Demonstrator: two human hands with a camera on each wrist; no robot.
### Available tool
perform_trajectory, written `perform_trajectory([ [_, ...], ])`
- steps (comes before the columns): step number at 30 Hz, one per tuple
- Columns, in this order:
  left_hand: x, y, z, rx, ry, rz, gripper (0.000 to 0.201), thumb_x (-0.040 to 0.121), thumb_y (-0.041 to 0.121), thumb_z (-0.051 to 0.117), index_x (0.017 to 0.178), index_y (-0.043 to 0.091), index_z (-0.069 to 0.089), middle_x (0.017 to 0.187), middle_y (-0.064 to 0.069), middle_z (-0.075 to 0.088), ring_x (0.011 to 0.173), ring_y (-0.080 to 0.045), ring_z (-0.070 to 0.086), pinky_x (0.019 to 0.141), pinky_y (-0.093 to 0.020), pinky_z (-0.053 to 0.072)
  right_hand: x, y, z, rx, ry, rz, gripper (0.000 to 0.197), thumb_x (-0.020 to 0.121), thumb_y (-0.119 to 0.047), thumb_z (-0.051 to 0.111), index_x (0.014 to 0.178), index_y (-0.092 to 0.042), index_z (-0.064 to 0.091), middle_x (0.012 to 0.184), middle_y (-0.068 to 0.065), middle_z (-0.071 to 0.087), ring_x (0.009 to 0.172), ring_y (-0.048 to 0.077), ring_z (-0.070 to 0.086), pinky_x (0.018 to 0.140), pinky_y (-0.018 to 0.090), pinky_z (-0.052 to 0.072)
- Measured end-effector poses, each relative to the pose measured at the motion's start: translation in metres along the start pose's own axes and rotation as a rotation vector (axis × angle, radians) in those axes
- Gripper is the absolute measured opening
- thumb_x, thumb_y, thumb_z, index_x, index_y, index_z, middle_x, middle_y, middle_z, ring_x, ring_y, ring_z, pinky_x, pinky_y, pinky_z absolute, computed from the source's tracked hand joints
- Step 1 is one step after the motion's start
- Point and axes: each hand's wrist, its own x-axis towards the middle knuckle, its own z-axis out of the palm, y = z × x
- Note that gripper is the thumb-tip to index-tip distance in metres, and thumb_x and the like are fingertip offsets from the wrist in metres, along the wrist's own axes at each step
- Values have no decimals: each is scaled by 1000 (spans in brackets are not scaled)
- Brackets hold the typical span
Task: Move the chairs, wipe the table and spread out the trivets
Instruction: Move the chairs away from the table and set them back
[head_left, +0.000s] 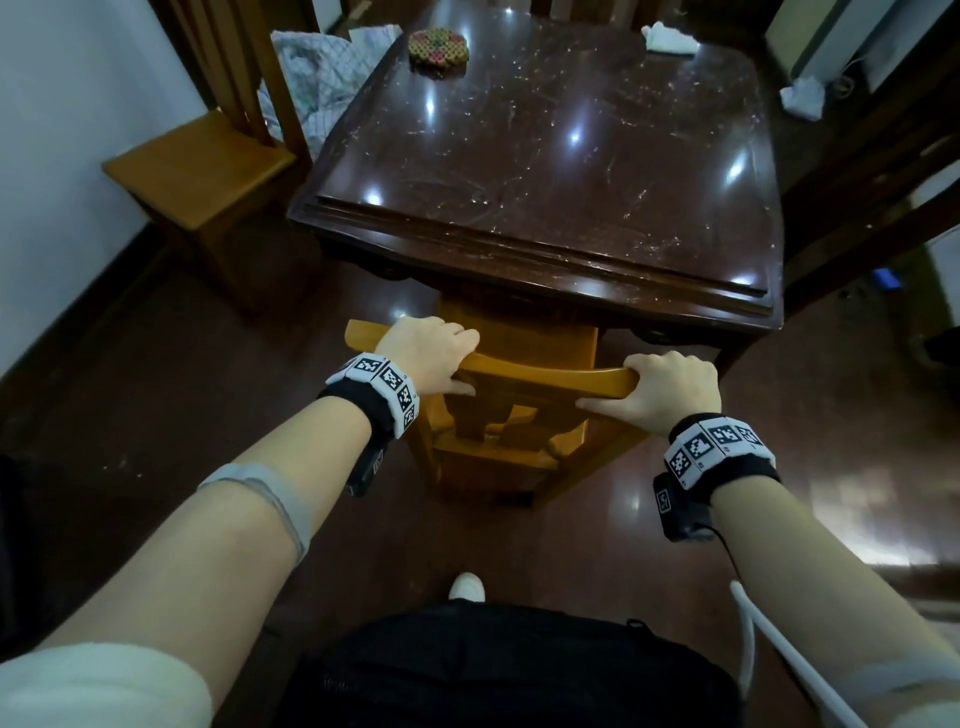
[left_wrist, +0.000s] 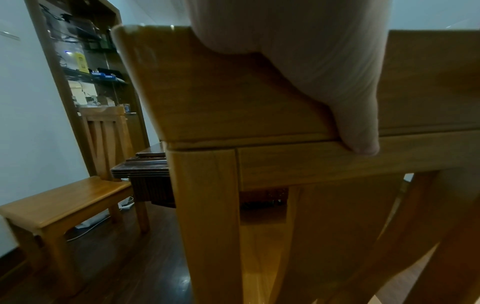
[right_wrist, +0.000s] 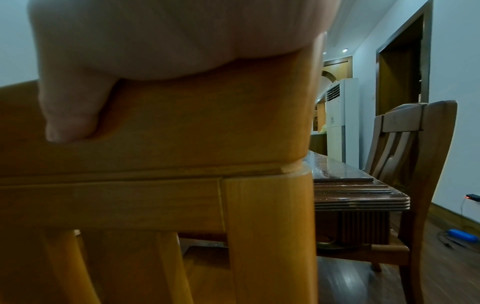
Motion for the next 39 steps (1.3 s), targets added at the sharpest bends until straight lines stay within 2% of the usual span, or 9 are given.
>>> perform_trajectory([
  [5, -6, -3, 3, -112, 57, 9, 46, 86, 68, 43, 101, 25, 51, 93, 9, 59, 83, -11, 56, 60, -24, 38, -4, -3, -2, 14, -5, 14, 67, 63, -93, 40, 63, -26, 46, 55, -9, 51, 49, 7, 45, 53, 25, 31],
  [8, -13, -9, 7, -261, 125, 28, 49, 85, 66, 47, 111, 27, 57, 103, 11, 60, 93, -8, 55, 70, -23, 42, -6, -5, -4, 34, -18, 34, 70, 61, -94, 39, 66, -25, 52, 58, -8, 54, 53, 10, 50, 56, 26, 34],
  [11, -23, -18, 12, -216, 152, -71, 63, 77, 79, 40, 104, 26, 57, 100, 9, 60, 94, -12, 55, 77, -29, 44, -15, -10, -3, 41, -32, 67, 68, 63, -92, 41, 70, -26, 53, 61, -8, 54, 57, 12, 50, 61, 29, 36],
  [14, -28, -23, 12, -119, 78, -105, 67, 71, 88, 28, 88, 27, 50, 85, 10, 59, 79, -12, 54, 71, -29, 42, -29, -18, 0, 42, -29, 109, 66, 64, -92, 40, 68, -27, 50, 59, -9, 51, 54, 10, 46, 61, 29, 37],
  [16, -27, -25, 11, -99, 82, -87, 65, 71, 89, 28, 83, 26, 44, 81, 8, 58, 71, -11, 50, 66, -27, 39, -36, -24, 2, 46, -24, 132, 65, 65, -92, 40, 67, -27, 50, 58, -10, 50, 53, 8, 44, 61, 28, 38],
  [24, -25, -26, 13, -106, 89, -65, 62, 74, 86, 34, 86, 26, 36, 83, 7, 52, 82, -15, 57, 72, -30, 38, -35, -27, -4, 41, -56, 115, 62, 67, -90, 42, 61, -29, 43, 55, -10, 50, 50, 6, 45, 57, 26, 38],
  [28, -27, -25, 12, -132, 81, -74, 64, 73, 87, 35, 86, 24, 39, 86, 5, 57, 81, -15, 57, 73, -30, 38, -36, -28, -4, 41, -45, 98, 61, 67, -89, 42, 63, -28, 47, 54, -11, 49, 49, 5, 45, 53, 24, 36],
  [36, -45, -15, 13, -149, 76, -116, 70, 72, 88, 33, 91, 22, 47, 89, 4, 59, 84, -16, 57, 76, -31, 39, -37, -27, -2, -4, -68, 75, 80, 53, -99, 28, 73, -27, 57, 57, -10, 53, 54, 11, 52, 60, 27, 44],
  [39, -48, -14, 11, -145, 77, -123, 71, 73, 87, 33, 94, 21, 49, 91, 4, 60, 85, -16, 57, 75, -31, 38, -38, -28, -4, -8, -66, 70, 86, 46, -101, 16, 71, -28, 55, 57, -10, 52, 53, 8, 50, 58, 26, 39],
])
